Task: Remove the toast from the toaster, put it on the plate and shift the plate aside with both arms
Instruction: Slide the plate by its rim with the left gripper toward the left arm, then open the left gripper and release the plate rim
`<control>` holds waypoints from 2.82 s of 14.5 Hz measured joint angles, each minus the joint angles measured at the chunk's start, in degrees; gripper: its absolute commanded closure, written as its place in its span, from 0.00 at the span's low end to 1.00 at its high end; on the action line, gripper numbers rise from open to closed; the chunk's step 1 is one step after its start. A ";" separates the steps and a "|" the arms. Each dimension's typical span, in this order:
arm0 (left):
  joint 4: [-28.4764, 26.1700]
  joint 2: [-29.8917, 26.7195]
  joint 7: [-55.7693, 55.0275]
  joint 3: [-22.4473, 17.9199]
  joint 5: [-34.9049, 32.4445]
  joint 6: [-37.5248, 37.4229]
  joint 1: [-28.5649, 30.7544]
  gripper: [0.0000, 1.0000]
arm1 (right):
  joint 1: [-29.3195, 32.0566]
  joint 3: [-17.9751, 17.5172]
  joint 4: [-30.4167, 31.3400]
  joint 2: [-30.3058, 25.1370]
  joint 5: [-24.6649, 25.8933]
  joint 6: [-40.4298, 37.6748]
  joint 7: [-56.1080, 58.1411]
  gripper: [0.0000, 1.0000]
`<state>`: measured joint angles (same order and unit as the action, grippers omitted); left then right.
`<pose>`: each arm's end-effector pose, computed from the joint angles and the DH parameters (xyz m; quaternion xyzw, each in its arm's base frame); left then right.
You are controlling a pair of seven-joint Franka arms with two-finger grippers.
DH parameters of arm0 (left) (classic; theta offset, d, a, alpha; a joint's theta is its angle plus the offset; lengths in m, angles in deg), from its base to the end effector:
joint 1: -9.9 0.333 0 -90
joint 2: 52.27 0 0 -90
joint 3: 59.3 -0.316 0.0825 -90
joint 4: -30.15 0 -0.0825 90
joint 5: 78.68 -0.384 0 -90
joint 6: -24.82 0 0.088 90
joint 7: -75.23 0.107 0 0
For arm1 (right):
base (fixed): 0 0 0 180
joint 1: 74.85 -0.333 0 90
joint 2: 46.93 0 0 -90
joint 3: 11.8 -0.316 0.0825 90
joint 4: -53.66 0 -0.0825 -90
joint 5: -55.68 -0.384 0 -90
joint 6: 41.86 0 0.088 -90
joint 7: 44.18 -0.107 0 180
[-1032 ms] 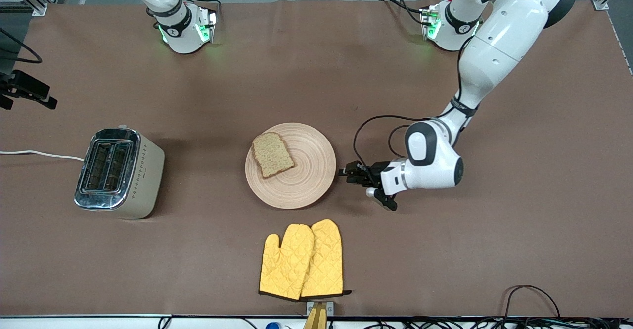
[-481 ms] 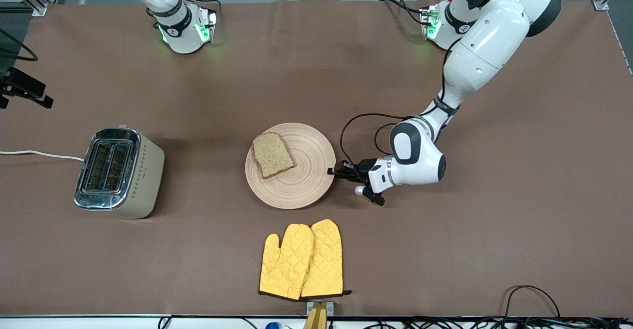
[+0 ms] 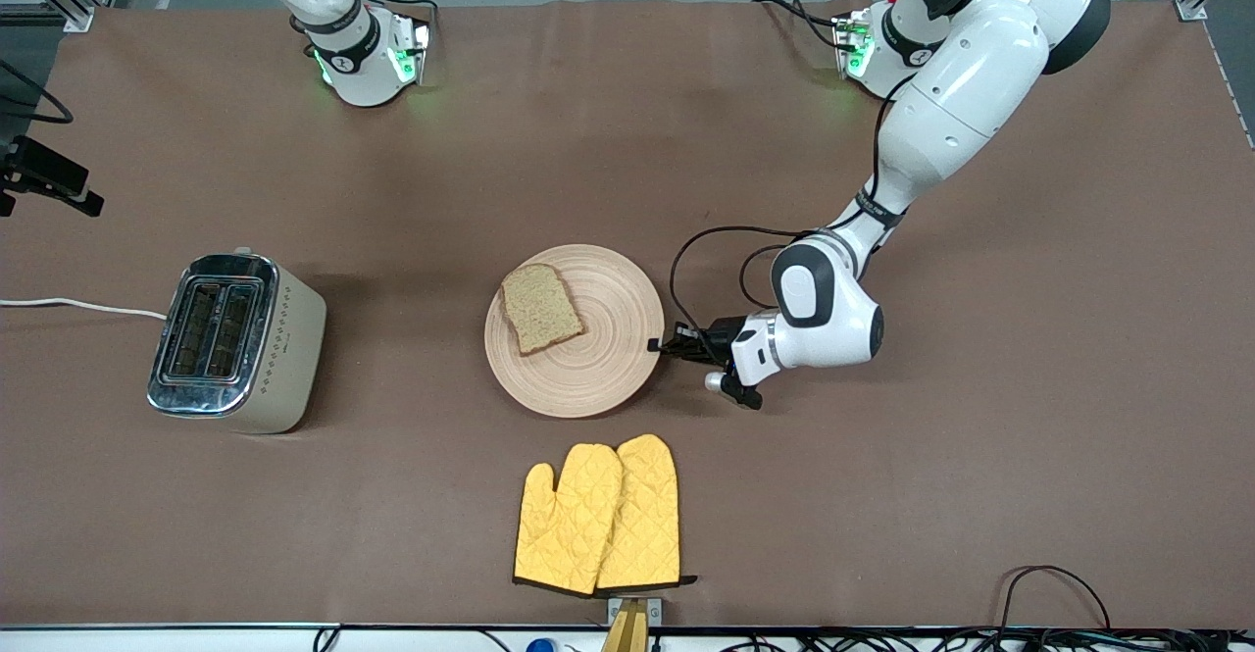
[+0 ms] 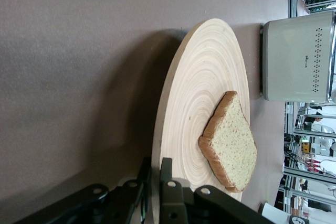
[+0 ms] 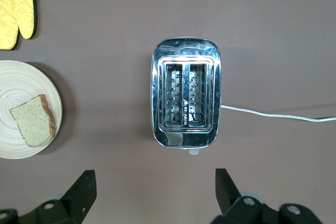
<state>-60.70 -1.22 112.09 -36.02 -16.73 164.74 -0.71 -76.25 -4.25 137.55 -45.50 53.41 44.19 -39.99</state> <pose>0.5975 -0.3570 0.1456 0.8812 -0.0814 -0.0130 0.4656 0.5530 -0.0540 0.6547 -0.9997 0.0156 -0.0081 0.0175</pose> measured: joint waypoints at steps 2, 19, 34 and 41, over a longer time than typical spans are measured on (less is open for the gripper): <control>0.29 -0.67 -0.47 -0.01 0.02 0.71 0.12 0.99 | 0.00 0.00 -0.04 0.00 0.00 0.00 0.00 0.00; -10.66 -15.58 2.63 -1.23 -12.49 -14.57 36.00 0.99 | -0.06 -0.09 -0.16 0.02 0.02 -0.05 0.00 0.00; -10.91 -8.67 16.02 -1.36 -12.54 -17.78 50.16 0.00 | 0.10 0.17 -0.27 0.02 0.04 0.87 0.00 0.00; -1.68 -8.91 -0.54 0.41 -30.80 -23.49 49.56 0.00 | 0.10 0.18 -0.30 0.02 0.04 0.85 0.00 0.00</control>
<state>-62.38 -10.13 111.56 -35.61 -47.54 141.25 48.86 -76.15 -4.08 137.25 -45.47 53.46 45.04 -39.99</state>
